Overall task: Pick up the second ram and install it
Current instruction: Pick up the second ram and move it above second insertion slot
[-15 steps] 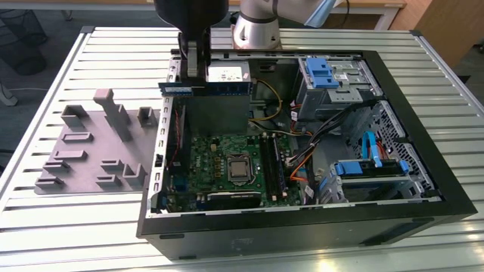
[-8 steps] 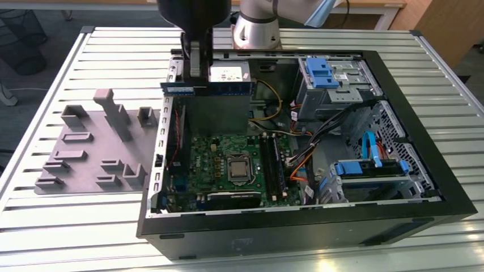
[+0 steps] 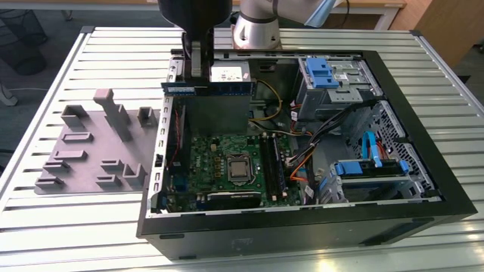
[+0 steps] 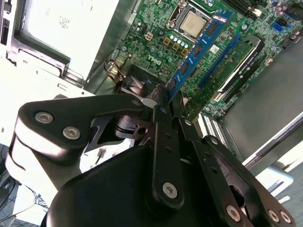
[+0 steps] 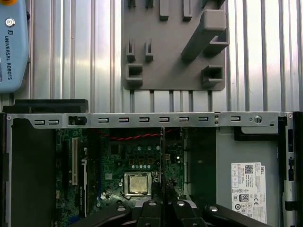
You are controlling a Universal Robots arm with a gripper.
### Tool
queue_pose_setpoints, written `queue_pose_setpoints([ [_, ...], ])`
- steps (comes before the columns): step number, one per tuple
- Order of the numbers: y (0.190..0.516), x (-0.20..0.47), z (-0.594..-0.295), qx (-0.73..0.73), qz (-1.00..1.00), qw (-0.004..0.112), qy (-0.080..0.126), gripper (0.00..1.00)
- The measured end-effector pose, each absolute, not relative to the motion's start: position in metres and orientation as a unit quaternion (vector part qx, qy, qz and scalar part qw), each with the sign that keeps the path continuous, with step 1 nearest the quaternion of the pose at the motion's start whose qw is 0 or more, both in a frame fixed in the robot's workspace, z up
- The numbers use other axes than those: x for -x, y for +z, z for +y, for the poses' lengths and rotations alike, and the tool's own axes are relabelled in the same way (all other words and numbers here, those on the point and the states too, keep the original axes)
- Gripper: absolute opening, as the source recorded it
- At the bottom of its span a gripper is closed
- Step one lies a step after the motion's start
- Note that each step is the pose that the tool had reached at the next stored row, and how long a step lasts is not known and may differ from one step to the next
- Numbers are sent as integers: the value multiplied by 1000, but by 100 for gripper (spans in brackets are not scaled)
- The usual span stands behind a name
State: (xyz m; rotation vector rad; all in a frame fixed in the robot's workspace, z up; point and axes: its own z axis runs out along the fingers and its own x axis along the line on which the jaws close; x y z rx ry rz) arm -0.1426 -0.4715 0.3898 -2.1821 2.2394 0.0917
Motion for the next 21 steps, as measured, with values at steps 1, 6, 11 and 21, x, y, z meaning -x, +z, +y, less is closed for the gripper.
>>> queue_pose_setpoints([
  [1,390,143,-472,698,716,7,29,14],
  [6,389,140,-471,698,716,7,30,14],
  [11,389,134,-472,698,716,7,30,14],
  [21,389,125,-472,698,716,7,30,14],
])
